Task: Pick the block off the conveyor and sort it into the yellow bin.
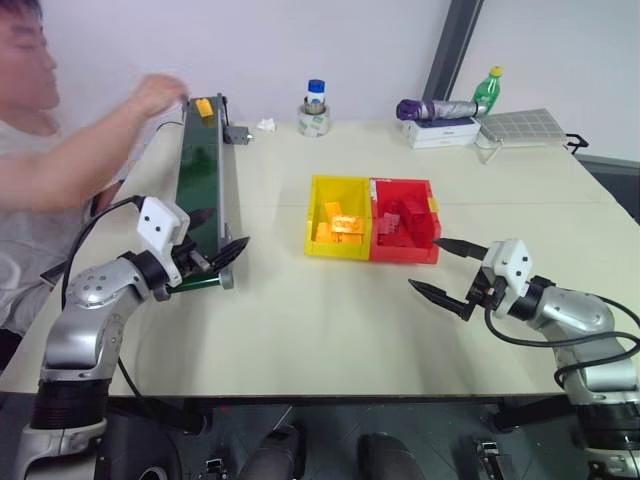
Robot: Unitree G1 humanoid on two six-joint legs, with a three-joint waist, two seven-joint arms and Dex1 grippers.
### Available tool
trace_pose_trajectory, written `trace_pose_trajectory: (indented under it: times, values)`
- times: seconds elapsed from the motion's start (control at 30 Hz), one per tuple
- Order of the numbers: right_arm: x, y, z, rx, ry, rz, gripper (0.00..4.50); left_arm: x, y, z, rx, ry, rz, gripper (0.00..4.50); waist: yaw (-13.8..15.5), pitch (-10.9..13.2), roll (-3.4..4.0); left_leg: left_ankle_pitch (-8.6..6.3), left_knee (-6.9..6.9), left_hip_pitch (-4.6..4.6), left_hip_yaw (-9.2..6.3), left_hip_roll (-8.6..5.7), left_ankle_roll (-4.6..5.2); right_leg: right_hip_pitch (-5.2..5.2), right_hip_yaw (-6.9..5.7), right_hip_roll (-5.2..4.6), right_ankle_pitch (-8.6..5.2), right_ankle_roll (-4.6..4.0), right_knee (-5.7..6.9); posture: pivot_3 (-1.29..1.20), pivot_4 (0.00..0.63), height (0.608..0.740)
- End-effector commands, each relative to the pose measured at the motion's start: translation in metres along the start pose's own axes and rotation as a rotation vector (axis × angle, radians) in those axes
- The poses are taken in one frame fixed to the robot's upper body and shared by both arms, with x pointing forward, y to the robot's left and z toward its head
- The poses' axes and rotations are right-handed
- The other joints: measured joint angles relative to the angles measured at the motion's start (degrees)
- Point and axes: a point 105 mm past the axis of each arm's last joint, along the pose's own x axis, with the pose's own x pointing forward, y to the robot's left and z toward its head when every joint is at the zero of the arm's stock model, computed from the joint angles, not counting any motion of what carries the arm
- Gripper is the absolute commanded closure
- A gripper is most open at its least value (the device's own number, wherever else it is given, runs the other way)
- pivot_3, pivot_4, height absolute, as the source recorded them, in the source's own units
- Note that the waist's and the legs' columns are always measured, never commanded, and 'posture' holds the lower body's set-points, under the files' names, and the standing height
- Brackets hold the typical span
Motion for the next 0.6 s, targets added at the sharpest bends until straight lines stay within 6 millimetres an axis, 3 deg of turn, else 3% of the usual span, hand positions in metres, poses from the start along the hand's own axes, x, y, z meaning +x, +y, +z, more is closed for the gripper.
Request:
trace_pose_trajectory:
  times: [0.03,0.47,0.6]
  values:
    - [0.002,-0.002,0.010,-0.030,-0.038,-0.001,0.00,-0.004,-0.001,0.018,0.003,-0.071,-0.006,0.08,0.00,0.00,0.00,0.00,0.00,0.00,0.00,0.00,0.00,0.00,0.00,0.00,0.00,0.00,0.00,0.00,0.150,0.740]
    - [0.005,-0.002,0.009,-0.026,-0.041,0.007,0.00,-0.018,-0.009,0.020,0.003,-0.067,0.044,0.08,-0.10,0.00,0.00,0.00,-0.01,0.00,0.00,0.00,0.00,0.00,0.01,0.00,-0.01,0.00,-0.01,0.00,0.150,0.740]
    - [0.005,-0.001,0.008,-0.025,-0.042,0.010,0.00,-0.026,-0.006,0.025,-0.006,-0.116,0.154,0.08,-0.04,0.00,0.00,0.00,-0.07,0.00,0.00,0.00,0.00,-0.03,0.02,0.00,-0.01,0.00,0.00,0.00,0.150,0.740]
